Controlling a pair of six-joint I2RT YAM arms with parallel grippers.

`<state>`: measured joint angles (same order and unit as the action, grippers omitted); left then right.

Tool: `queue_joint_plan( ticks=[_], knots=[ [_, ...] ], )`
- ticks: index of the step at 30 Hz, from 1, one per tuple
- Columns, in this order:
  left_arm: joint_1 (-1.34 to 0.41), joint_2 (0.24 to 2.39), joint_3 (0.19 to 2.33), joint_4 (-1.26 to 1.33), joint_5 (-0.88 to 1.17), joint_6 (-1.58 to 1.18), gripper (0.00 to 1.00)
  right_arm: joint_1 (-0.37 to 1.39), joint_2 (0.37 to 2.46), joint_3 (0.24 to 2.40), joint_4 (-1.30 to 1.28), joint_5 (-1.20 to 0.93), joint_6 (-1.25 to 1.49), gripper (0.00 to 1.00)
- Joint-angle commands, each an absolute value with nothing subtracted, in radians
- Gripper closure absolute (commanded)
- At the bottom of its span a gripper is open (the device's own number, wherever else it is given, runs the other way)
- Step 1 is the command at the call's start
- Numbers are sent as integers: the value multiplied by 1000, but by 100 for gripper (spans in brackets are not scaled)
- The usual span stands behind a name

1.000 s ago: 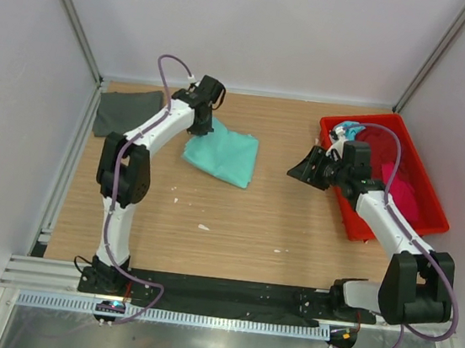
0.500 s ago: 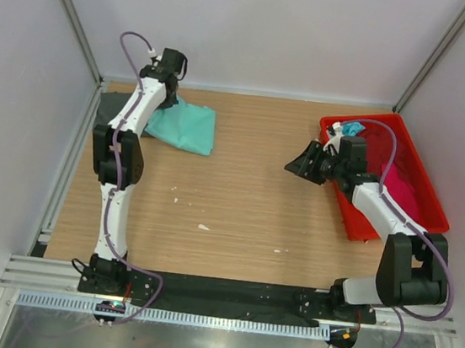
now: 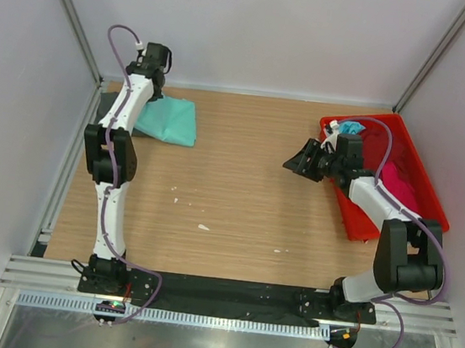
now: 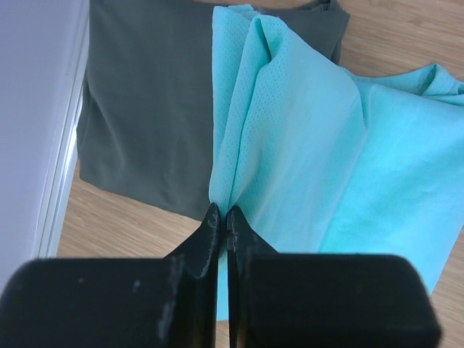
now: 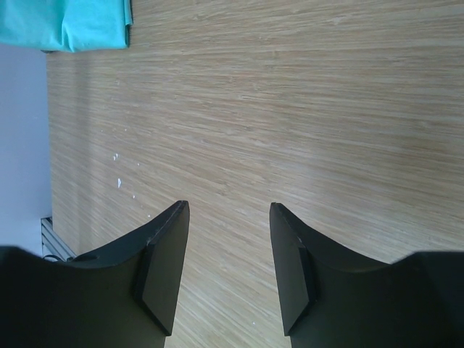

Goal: Fold and stack the t-shirts
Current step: Neatly place the folded tshirt to the corner

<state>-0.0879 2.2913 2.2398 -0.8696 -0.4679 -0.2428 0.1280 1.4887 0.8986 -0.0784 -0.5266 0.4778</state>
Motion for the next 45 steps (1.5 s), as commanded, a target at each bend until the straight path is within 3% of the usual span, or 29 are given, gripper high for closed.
queue_joint_plan(
  ticks=[1,34,45],
  knots=[
    [-77,2215,2292,-787,-515,-193,100,127,1489,943,-25,-540,485,46],
    [-5,2163,2306,-761,-557,-121,100,129,1526,959,-28,-529,471,46],
    [117,2229,2246,-733,-577,-141,100,127,1548,965,-28,-523,465,46]
  ],
)
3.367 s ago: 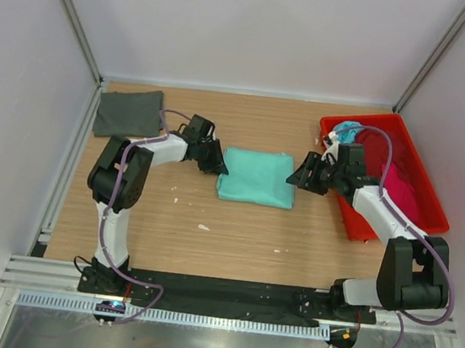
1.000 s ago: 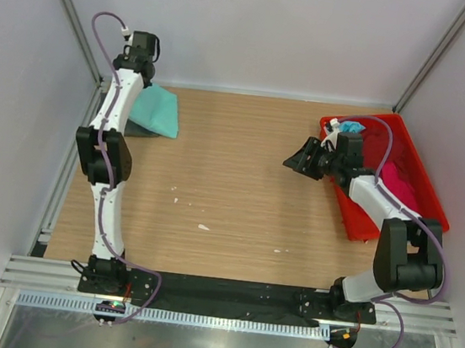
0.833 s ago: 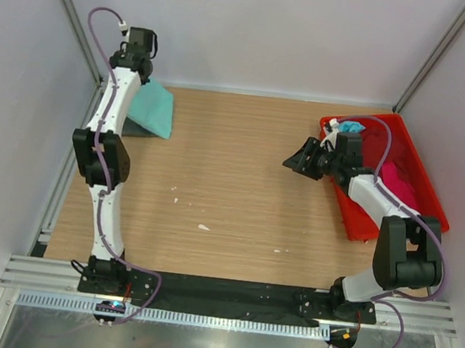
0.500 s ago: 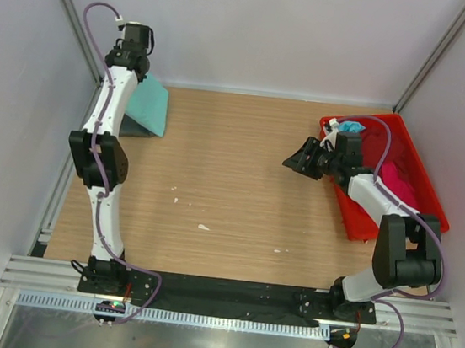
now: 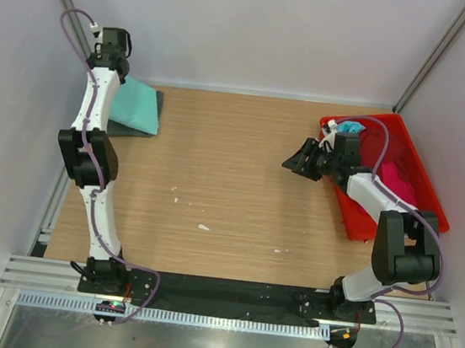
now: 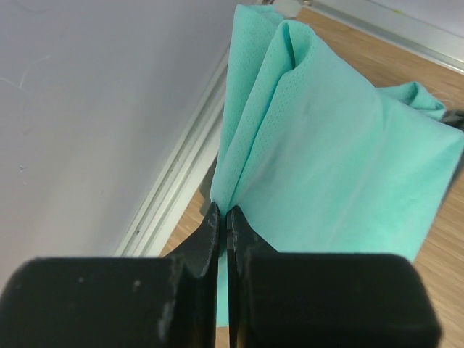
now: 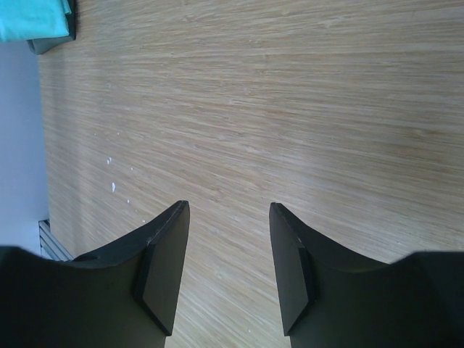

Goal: Fold and stack the t-shirts
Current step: Neatly place the folded tshirt to the corner, then reset both grippers

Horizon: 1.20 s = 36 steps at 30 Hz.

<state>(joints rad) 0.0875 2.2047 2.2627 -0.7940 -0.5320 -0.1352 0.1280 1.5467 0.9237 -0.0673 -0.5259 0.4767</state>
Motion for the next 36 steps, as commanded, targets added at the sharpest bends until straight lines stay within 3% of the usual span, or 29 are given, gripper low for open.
queue_joint_plan(
  ticks=[1,3,5,9,18,24,30,36],
  knots=[
    [124,2236,2238,-717,-586,-144,100,129,1548,963,-28,-522,465,46],
    [141,2267,2229,-712,-610,-149,96,127,1555,963,-26,-518,465,46],
    [150,2296,2241,-719,-647,-153,77,129,1565,965,-29,-519,463,46],
    [152,2339,2278,-744,-615,-164,56,137,1566,963,-29,-515,466,46],
    [135,2223,2157,-778,-319,-303,50,187,1592,1020,-26,-509,472,44],
    [132,2163,2043,-749,-40,-385,48,311,1716,1258,-193,-400,443,42],
    [97,2213,2083,-736,-75,-364,42,390,1723,1305,-213,-365,459,43],
    [60,2276,2134,-755,-72,-354,44,396,1738,1301,-204,-362,466,43]
  ],
)
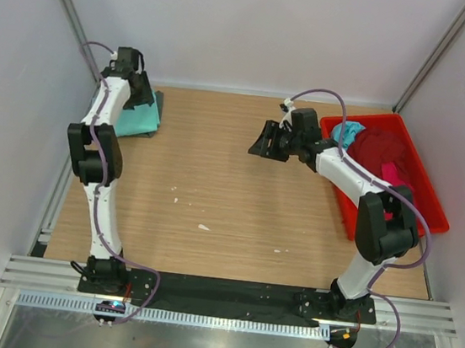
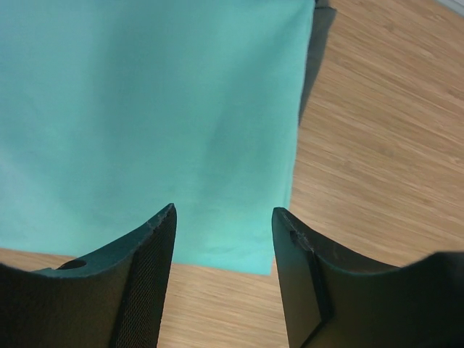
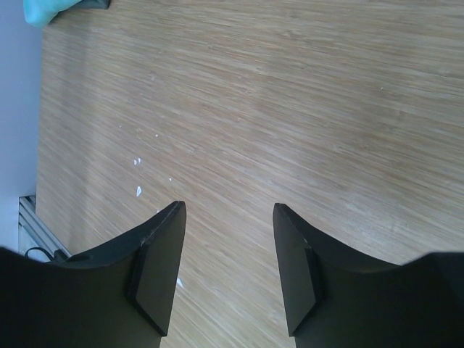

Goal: Fold and stack the t-shirts
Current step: Reset both grippers

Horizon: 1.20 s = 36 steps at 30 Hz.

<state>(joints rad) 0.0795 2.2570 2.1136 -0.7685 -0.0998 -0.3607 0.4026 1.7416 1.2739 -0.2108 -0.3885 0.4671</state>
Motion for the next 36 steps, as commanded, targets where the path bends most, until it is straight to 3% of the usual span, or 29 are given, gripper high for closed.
queue_joint_plan(
  ticks=[1,23,29,36],
  knots=[
    [51,2276,2122,-747,-61,-353,44,397,1738,1304,-207,-361,465,43],
    [-26,2223,1931,-673,141,-298,47,403,1661,1305,-239,-351,489,46],
    [-74,2068,1899,-767,136,-298,47,411,1605,1286,-311,-338,480,45],
    [-303,1728,1547,-706,139,-346,46,413,1402,1145,-357,-278,480,38]
  ],
)
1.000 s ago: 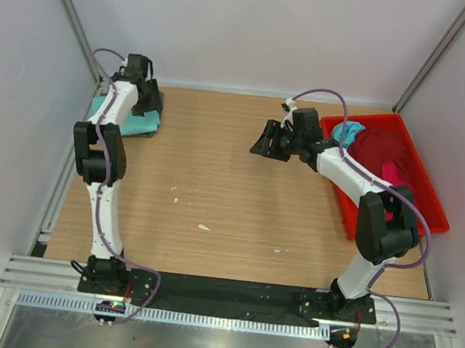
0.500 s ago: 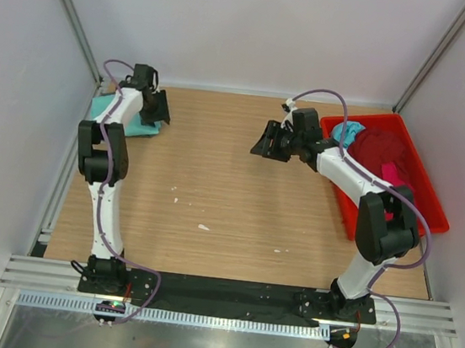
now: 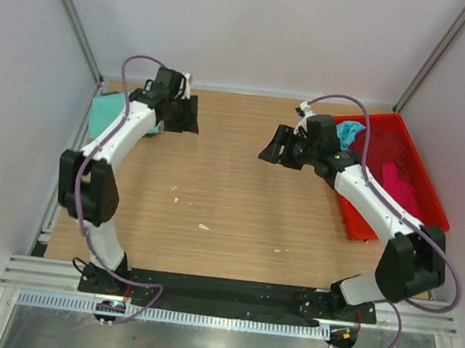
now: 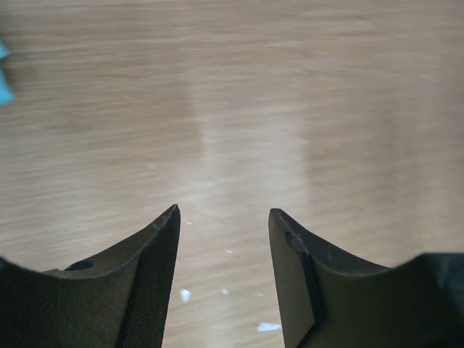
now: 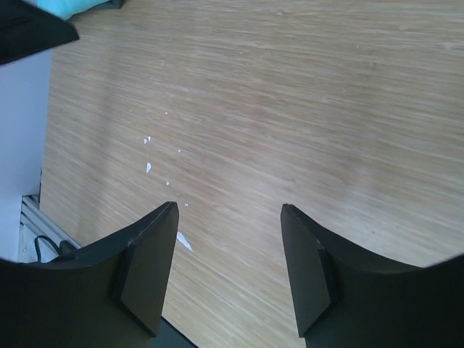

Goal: Fold and stack the t-shirts
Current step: Reset both grippers

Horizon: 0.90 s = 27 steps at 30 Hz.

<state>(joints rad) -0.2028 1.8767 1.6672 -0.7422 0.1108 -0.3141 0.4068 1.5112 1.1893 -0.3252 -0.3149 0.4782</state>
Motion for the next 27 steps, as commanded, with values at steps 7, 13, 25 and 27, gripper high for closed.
queue_joint_plan(
  ticks=[7,13,25,27],
  knots=[
    [-434,1404,1198,-463,284,-468,44,414,1152,1031,-407,-213,503,0],
    [-460,1142,1042,-368,324,-528,0,414,985,959,-439,-52,586,0],
    [-462,957,939,-334,270,-500,0,413,851,831,-374,-5,637,0],
    [-460,957,948,-334,276,-500,0,413,847,833,-364,28,638,0]
  ],
)
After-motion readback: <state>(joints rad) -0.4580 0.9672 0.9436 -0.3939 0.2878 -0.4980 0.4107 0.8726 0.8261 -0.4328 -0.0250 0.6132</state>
